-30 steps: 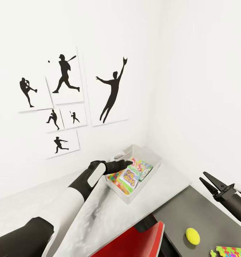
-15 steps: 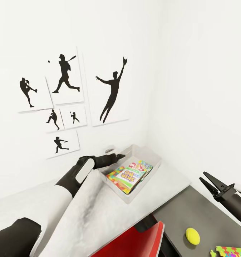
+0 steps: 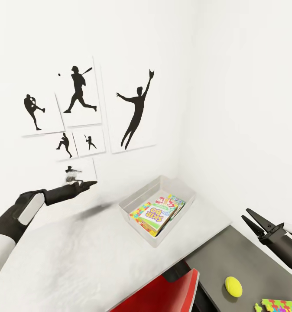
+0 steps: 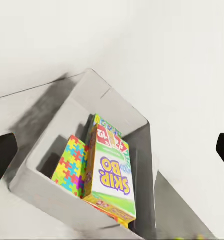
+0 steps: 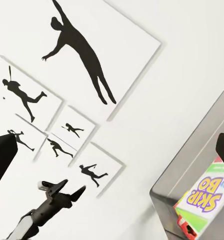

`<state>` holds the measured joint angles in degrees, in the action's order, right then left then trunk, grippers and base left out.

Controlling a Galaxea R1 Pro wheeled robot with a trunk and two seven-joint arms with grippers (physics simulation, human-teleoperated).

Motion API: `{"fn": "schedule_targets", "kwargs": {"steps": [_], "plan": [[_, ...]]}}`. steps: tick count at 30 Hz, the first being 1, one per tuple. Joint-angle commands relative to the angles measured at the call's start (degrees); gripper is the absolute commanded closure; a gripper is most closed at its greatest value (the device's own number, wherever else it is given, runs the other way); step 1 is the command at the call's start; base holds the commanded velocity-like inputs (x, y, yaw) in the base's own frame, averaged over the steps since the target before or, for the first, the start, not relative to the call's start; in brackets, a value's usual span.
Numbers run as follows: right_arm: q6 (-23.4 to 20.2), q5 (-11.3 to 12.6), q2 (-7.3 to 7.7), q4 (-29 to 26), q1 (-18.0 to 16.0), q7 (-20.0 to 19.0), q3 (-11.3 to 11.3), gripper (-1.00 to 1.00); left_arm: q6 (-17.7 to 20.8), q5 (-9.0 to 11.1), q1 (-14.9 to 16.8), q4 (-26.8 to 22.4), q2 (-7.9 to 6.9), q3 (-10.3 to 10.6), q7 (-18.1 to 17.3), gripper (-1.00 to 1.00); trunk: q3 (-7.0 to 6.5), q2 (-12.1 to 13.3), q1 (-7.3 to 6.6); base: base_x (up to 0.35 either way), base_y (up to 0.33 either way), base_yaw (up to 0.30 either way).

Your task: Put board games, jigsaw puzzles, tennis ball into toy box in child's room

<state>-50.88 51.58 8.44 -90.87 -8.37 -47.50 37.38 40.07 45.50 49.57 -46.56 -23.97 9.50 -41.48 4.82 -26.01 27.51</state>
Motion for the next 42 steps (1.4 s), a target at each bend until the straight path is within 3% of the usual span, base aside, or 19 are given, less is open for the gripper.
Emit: {"fn": "schedule_targets", "kwargs": {"steps": [1,4,8,12,20,31,42], "plan": [[-0.27,0.01,0.0,-0.01,-0.06,-0.14,0.06,-1.0,0.3,0.54,-1.21,0.02,-1.27,0.01,-2.39,-1.0,0.12,-0.12,0.04,0.0,0.0,0.0],[-0.27,0.01,-0.07,-0.01,-0.06,-0.14,0.03,-1.0,0.15,0.49,-4.81,0.43,-2.89,-1.66,-6.87,-1.0,0.12,-0.12,0.04,0.0,0.0,0.0],[-0.21,0.01,-0.34,-0.01,-0.06,-0.27,-0.07,-1.0,0.49,0.48,-8.92,0.83,-3.42,-7.63,-9.38,-1.0,-0.03,-0.12,0.04,-0.027,0.005,-0.081],[-0.18,0.04,-0.55,-0.01,-0.06,-0.31,-0.2,-1.0,1.23,-0.08,-9.61,0.86,-3.52,-10.19,-13.08,-1.0,-0.31,-0.12,0.04,-0.166,0.087,-0.165],[-0.18,-0.21,-0.85,-0.01,-0.06,-0.32,-0.53,-1.0,1.43,-0.21,-9.75,0.85,-4.34,-10.72,-17.58,-1.0,-0.91,-0.12,0.04,-0.054,0.03,-0.181],[-0.1,-0.29,-0.96,0.07,-0.06,-0.32,-0.78,-1.0,1.5,-0.18,-9.76,0.85,-4.95,-10.8,-18.42,-1.0,-1.74,-0.12,0.04,-0.232,0.051,-0.186],[-0.09,-0.34,-1.04,0.08,-0.06,-0.27,-0.89,-1.0,1.5,-0.25,-9.83,0.85,-5.61,-10.74,-21.44,-1.0,-2.57,-0.12,0.04,-0.182,-0.206,-0.189]]}}
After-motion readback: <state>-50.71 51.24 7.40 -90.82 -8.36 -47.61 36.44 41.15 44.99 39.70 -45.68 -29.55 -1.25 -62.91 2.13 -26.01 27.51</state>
